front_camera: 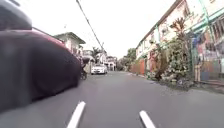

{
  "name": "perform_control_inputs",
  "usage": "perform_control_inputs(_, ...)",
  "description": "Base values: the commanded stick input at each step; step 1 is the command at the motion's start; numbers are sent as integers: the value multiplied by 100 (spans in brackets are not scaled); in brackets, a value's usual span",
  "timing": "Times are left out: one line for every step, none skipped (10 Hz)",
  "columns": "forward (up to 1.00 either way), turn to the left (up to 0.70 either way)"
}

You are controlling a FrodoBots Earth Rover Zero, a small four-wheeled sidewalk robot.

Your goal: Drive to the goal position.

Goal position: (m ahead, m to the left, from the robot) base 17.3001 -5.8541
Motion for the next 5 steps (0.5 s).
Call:
perform_control_inputs(70, -2)
perform_control_inputs(70, 0)
perform_control_inputs(70, 0)
perform_control_inputs(70, 0)
perform_control_inputs(70, 0)
